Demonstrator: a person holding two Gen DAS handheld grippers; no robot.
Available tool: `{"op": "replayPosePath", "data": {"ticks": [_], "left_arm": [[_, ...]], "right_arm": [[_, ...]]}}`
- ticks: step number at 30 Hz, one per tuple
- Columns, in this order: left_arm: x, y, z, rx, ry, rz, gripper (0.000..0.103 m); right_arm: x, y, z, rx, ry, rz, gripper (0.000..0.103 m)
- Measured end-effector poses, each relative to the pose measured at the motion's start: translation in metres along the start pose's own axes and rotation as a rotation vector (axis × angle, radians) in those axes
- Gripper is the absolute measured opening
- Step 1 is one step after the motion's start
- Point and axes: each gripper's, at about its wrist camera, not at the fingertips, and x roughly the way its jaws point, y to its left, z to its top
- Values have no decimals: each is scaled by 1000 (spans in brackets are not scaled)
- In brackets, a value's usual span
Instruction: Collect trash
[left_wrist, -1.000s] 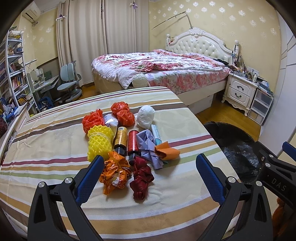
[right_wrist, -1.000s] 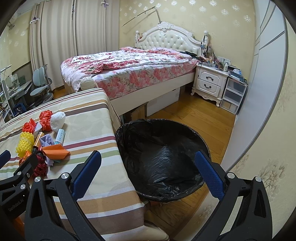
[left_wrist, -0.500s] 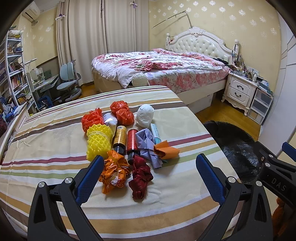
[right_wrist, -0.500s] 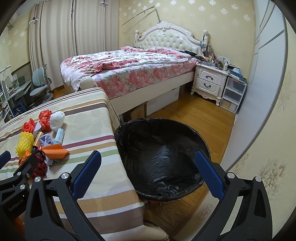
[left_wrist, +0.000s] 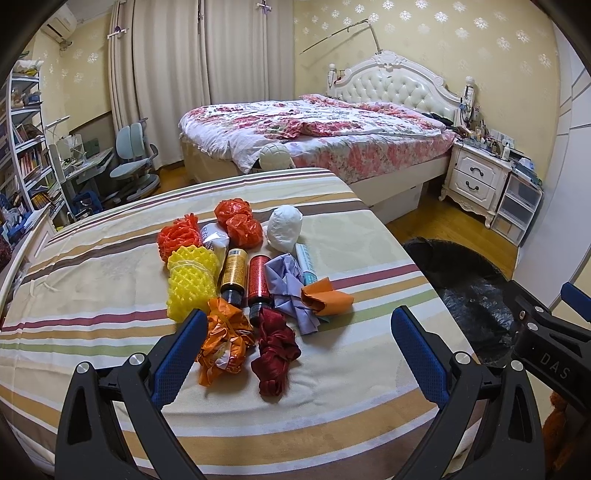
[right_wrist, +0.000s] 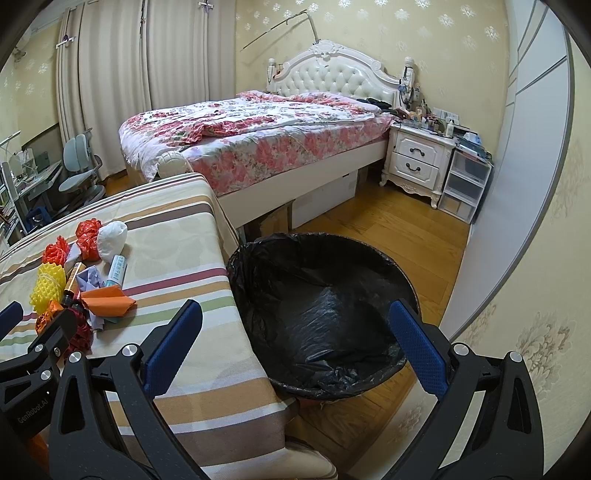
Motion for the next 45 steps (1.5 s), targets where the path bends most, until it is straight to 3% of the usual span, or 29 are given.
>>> {"op": "replayPosePath", "data": {"ticks": [10,25,35,37,38,39,45], "left_arm": [[-4,14,7,-11,25,-17,96],[-3,76,-4,-78,81,53,96],[7,82,-4,-82,104,65,95],[9,83,-5,-74,107,72,88],[11,83,-6,-71,114,72,76],[12,85,-7,-75,127,56,74],[14,87,-11,-72,140,43,74]], "right_arm": [[1,3,-4,9,16,27,99],[8,28,-9,-36,45,76,99],[10,33,-9,-53,70,88,99],[11,33,-10,-55,76,88,99],[11,34,-10,-56,77,89,99],[12,34,-10,-57,78,89,99],[16,38,-13,-60,94,94,99]]}}
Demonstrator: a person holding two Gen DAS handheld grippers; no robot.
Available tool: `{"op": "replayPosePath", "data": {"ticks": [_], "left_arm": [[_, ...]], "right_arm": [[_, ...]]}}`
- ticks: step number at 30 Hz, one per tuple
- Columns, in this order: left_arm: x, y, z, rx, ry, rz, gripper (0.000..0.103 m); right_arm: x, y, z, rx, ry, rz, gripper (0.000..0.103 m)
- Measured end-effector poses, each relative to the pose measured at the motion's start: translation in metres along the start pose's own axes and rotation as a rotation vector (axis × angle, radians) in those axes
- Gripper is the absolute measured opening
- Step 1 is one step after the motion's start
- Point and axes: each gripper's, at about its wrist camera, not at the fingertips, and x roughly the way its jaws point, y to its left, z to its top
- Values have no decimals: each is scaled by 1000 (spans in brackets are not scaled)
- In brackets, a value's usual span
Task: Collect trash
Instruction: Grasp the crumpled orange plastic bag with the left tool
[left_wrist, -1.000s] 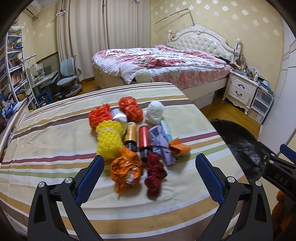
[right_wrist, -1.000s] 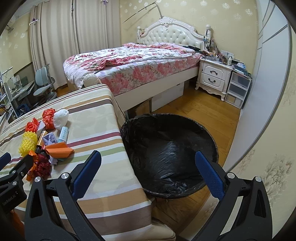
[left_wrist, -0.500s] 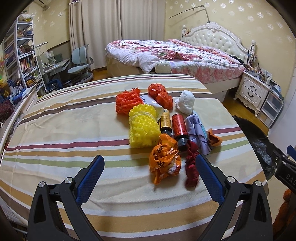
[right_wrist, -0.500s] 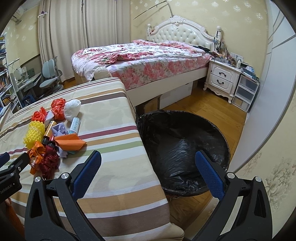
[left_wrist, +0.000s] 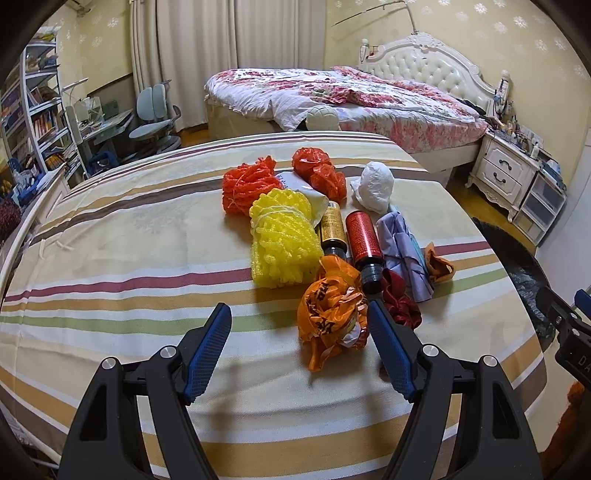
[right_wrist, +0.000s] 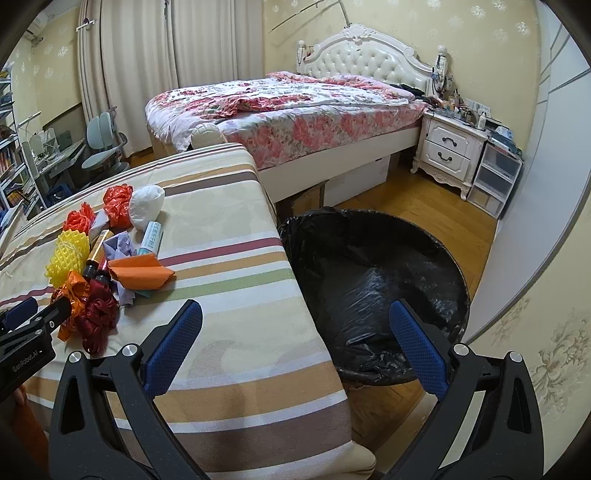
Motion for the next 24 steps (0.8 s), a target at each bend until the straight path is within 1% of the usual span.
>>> {"op": "replayPosePath", "data": {"ticks": [3,4,6,7,8,9,12,18,21,24], "left_arm": [[4,-4,0,17,6,-7,73],[6,-5,0,20,9,-8,70],[10,-5,-2,22,27,-42,53],[12,-4,-3,16,38,-66,48],[13,-3,-4,12,52,-85,40],[14,-2,-5,9,59,-95,39],[9,-1,-7,21,48,-98,37],[-8,5,-12,22,35,-118,37],[-16,14,-11,4,23,-113,37],[-23,25,-9,-11,-4,-86,37]], "right_arm": [[2,2,0,-4,9,4,99],[2,3,0,-5,11,6,99],[2,4,0,-8,12,9,99],[2,5,0,-10,12,9,99],[2,5,0,-11,12,10,99],[2,5,0,-11,13,11,99],[1,6,0,-12,15,14,99],[-2,13,1,-24,11,27,99],[-6,20,2,-37,7,42,99],[-10,32,1,-59,4,62,99]]}}
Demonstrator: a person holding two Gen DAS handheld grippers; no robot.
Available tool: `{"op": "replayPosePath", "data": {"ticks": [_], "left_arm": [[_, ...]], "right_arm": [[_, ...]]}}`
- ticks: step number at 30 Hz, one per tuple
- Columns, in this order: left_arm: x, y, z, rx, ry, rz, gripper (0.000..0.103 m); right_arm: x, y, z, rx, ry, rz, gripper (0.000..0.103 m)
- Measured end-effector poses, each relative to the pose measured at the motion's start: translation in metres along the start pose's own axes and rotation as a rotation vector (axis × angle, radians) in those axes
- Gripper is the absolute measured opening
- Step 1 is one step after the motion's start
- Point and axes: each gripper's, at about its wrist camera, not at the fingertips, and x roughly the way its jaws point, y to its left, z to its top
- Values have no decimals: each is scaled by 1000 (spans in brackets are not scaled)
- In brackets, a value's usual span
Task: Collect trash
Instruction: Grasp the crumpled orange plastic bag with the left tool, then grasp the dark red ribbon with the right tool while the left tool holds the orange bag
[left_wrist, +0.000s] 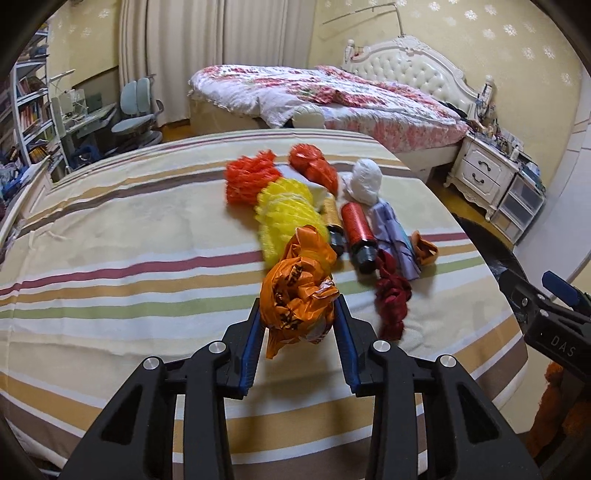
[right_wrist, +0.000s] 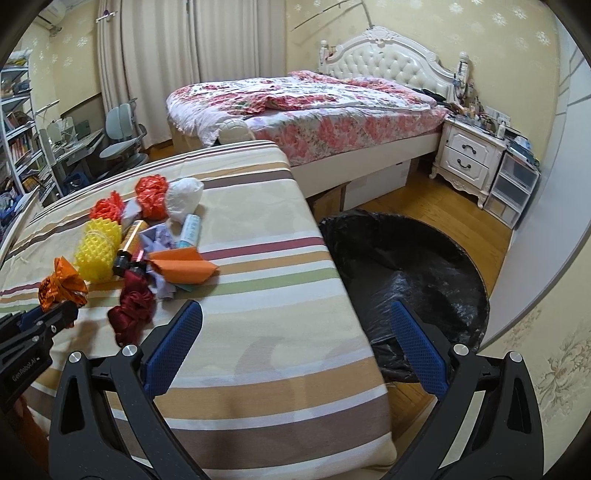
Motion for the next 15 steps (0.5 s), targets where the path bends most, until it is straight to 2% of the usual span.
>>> {"op": "replayPosePath", "data": {"ticks": [2,5,15], "left_arm": [[-4,7,0,-1,-21,33,37],[-7,21,-2,-5,-38,81,37],[-8,73,-13,-87,-26,135,37]], "right_arm": [[-2,11,0,-16,-3,14,95],[-2,29,1,-45,15,58,78],[-5,93,-2,-165,46,151,74]]}}
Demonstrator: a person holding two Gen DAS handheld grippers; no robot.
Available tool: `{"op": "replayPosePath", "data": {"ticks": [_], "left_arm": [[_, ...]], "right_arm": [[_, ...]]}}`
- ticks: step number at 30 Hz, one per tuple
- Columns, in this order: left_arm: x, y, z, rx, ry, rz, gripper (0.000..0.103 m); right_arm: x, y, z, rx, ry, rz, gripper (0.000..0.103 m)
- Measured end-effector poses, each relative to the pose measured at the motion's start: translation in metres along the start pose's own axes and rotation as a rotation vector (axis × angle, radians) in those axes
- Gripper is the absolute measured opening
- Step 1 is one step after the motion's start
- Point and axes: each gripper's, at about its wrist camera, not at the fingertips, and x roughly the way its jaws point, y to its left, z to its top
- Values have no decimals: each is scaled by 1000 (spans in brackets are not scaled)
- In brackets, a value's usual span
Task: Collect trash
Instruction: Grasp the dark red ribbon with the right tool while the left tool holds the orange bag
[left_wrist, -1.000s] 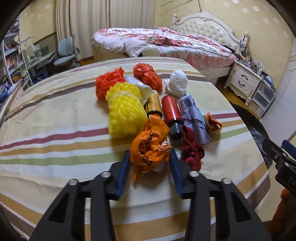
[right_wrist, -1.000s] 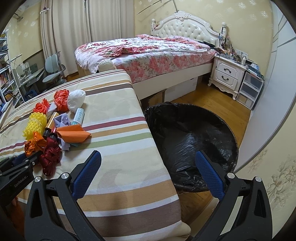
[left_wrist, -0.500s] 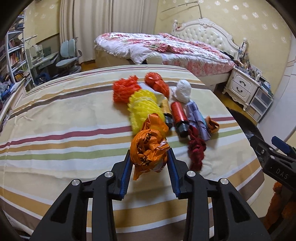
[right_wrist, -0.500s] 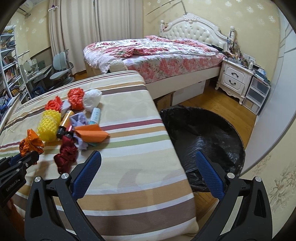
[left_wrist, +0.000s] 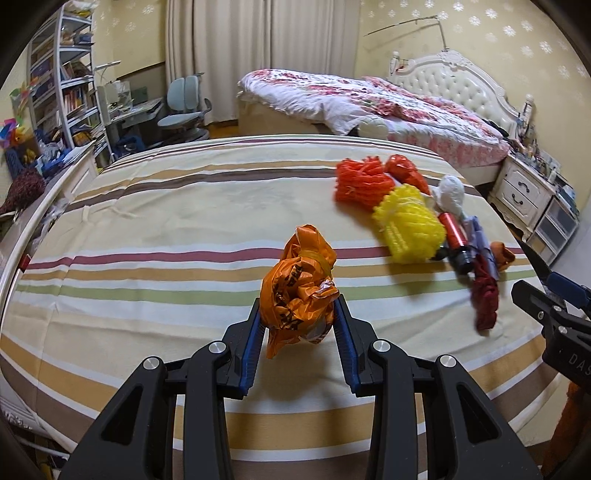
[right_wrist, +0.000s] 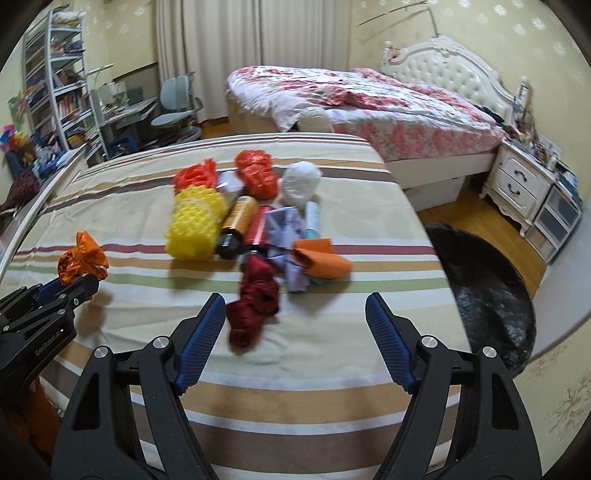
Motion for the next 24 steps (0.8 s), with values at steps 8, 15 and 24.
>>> {"op": "replayPosePath", "data": {"ticks": [8,15,24], "left_arm": [[0,22,-1,-42,-9,1,37],[1,24,-5,-53,-5,-19,37],[-8,13,-1,-42,-33,-44,37]], "right_arm": [[25,26,-1,-43,83,38,51],[30,25,-7,-27,118,51,21],[9,24,-5,-39,44,49,20]]}}
